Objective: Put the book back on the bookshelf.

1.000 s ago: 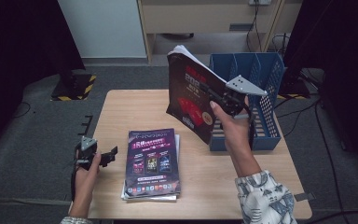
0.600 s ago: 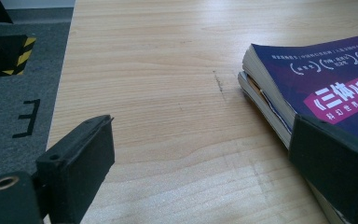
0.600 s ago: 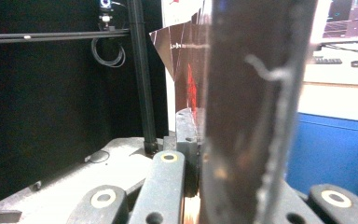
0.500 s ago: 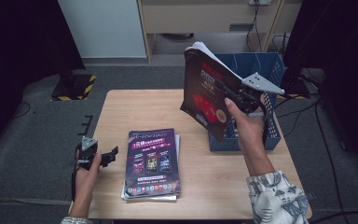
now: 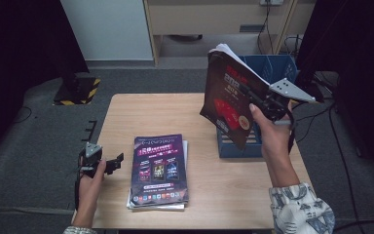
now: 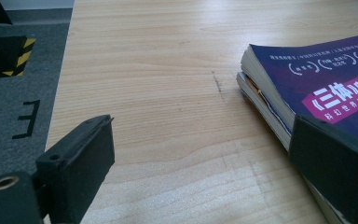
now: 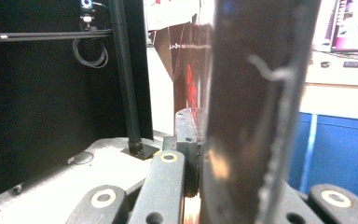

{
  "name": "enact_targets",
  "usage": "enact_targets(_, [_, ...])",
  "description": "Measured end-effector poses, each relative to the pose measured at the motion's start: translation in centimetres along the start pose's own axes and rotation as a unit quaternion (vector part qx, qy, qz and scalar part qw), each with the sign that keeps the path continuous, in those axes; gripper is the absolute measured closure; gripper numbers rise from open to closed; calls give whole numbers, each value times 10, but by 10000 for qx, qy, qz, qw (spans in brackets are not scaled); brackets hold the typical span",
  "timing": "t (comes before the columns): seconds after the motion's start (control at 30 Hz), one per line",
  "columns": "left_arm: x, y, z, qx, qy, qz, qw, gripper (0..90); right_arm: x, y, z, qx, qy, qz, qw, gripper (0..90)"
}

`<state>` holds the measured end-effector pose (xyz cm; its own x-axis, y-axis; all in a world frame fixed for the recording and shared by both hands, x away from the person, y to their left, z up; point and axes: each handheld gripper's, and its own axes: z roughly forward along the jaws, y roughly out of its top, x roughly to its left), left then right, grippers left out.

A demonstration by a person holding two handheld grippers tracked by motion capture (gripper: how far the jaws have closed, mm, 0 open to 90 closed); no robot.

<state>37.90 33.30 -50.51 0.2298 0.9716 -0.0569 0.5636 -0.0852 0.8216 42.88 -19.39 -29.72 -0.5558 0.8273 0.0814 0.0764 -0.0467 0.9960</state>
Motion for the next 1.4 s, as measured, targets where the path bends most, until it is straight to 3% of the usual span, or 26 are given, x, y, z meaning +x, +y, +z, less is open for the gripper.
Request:
enact_targets(0.47, [0,0,0,4,11,5,10000,66,-24,3,-22,43,-387,-53,9992,867])
enact_targets(1.0, [-2,0,1,-1,-1,32,10000,66,-38,6,-35,64,-721,-136,9973,867])
enact_targets(1.23, [-4,0,1,19,-12,79,10000,66,-43,2,-25,152,-985,-84,9950,867])
enact_targets(1.4, [-3,0,2,9,-21,73,10000,66,-38,0,-15,76,-1093,-38,9940,867])
